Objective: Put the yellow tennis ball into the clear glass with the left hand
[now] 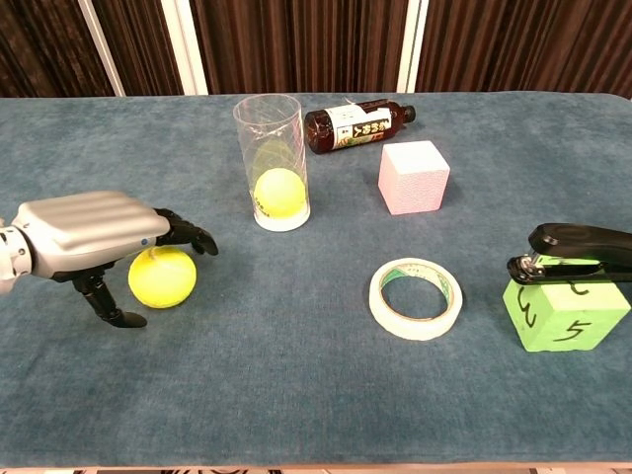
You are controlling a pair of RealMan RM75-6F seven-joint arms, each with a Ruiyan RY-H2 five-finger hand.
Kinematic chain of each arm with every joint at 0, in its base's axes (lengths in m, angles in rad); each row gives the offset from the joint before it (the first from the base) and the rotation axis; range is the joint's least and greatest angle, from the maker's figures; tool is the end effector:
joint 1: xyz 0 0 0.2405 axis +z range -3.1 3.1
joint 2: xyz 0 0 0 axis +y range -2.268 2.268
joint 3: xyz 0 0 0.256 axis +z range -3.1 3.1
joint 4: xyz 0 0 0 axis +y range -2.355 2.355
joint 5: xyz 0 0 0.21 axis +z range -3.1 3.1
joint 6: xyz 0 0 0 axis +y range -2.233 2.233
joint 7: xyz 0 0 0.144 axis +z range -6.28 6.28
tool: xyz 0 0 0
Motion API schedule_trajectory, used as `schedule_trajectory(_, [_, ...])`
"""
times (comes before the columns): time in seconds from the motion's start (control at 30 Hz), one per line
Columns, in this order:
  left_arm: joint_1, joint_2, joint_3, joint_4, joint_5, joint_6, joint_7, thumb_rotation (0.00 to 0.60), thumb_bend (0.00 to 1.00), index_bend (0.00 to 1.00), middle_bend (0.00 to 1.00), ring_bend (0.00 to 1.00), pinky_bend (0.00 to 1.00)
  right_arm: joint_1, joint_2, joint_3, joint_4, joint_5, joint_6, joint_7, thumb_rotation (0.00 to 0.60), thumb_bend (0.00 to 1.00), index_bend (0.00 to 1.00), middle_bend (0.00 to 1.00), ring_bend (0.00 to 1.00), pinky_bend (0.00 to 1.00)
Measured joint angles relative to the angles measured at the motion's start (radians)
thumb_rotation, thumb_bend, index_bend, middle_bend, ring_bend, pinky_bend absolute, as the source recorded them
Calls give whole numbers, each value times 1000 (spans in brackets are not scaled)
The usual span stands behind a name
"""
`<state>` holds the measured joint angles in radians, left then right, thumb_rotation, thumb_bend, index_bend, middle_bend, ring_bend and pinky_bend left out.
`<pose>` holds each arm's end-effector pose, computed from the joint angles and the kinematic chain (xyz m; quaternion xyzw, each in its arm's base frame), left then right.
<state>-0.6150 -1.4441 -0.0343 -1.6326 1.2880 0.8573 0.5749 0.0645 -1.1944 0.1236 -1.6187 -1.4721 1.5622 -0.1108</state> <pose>-0.1816 0.2690 -0.0251 -0.8534 -0.2809 -0.2519 0.3597 -0.3011 -0.1881 0.1572 0.5548 -0.3511 0.4117 0.6320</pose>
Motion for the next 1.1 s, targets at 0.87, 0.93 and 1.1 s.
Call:
schedule_trajectory(0.87, [-15, 21, 15, 22, 61, 114, -52, 600, 379, 443, 491, 413, 539, 1, -5, 6, -5, 15, -4, -10, 600, 352, 90, 0, 0, 0])
schedule_trajectory(0.93, [-11, 44, 2, 3, 88, 149, -86, 600, 374, 447, 495, 413, 539, 1, -8, 6, -4, 17, -6, -13, 600, 352, 90, 0, 0, 0])
schedule_trajectory(1.1, [-5, 94, -55, -43, 137, 249, -145, 600, 361, 444, 491, 413, 538, 3, -12, 2, -6, 15, -10, -23, 600, 352, 90, 0, 0, 0])
